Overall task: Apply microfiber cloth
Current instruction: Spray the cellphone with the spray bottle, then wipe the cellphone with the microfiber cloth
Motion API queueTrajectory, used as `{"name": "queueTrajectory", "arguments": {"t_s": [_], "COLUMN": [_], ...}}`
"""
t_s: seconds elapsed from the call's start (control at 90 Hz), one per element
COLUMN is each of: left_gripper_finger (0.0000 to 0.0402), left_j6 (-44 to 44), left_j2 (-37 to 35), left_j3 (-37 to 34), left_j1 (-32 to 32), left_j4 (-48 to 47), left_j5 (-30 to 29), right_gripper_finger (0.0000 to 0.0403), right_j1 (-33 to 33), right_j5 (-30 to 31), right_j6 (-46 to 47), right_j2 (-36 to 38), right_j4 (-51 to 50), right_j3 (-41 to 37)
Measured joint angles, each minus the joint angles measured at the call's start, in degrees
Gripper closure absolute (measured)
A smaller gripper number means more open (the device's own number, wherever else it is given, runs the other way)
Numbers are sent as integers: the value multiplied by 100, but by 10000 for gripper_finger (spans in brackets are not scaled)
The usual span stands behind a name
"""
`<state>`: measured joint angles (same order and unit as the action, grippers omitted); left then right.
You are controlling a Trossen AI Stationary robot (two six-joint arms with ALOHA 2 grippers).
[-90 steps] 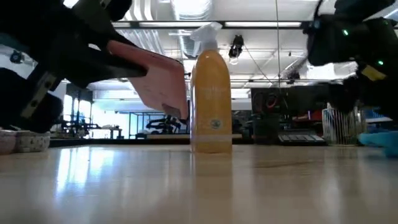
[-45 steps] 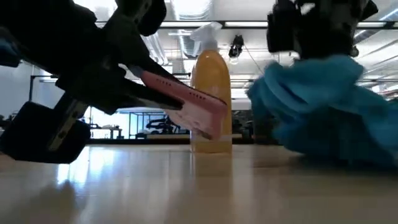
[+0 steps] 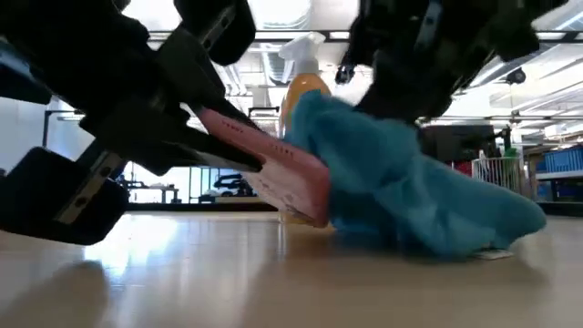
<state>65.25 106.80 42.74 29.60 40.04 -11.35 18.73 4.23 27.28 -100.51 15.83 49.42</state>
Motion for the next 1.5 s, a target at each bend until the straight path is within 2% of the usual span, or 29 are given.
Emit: {"name": "queueTrajectory", "arguments": {"t_s": [0.311, 0.4, 0.478, 0.678, 0.867, 1.033, 1.1, 1.222, 1.411, 1.5], "left_gripper_finger": [393, 393, 393, 393, 393, 393, 393, 393, 393, 393], "left_j6": [-81, -92, -92, -81, -105, -146, -168, -476, -559, -485], "left_j2": [-2, -2, -3, -4, -4, -4, -4, -7, -13, -13], "left_j3": [-2, -2, 1, 28, 28, 31, 31, 31, 4, 15], "left_j1": [-13, -2, -8, -28, -41, -41, -41, -7, 1, 9], "left_j4": [-132, -143, -114, -167, -169, -150, -125, -79, 99, 104], "left_j5": [75, 160, 190, 119, 39, 51, 35, -24, -17, -38], "right_gripper_finger": [403, 403, 403, 403, 403, 403, 403, 403, 403, 403], "right_j1": [262, 320, 353, 372, 320, 266, 375, 676, 816, 892], "right_j5": [-125, -169, 30, 550, 1308, 1540, 1940, 2678, 2751, 2843], "right_j6": [-584, -643, -683, -733, -781, -816, -935, -1066, -969, -1055], "right_j2": [-1108, -1210, -1213, -1213, -1211, -1213, -1213, -1221, -1229, -1436], "right_j4": [-139, -544, -1023, -1217, -1218, -1230, -1170, -413, 1479, 2908], "right_j3": [1366, 1722, 1937, 1964, 1887, 1865, 1767, 1375, 576, 208]}}
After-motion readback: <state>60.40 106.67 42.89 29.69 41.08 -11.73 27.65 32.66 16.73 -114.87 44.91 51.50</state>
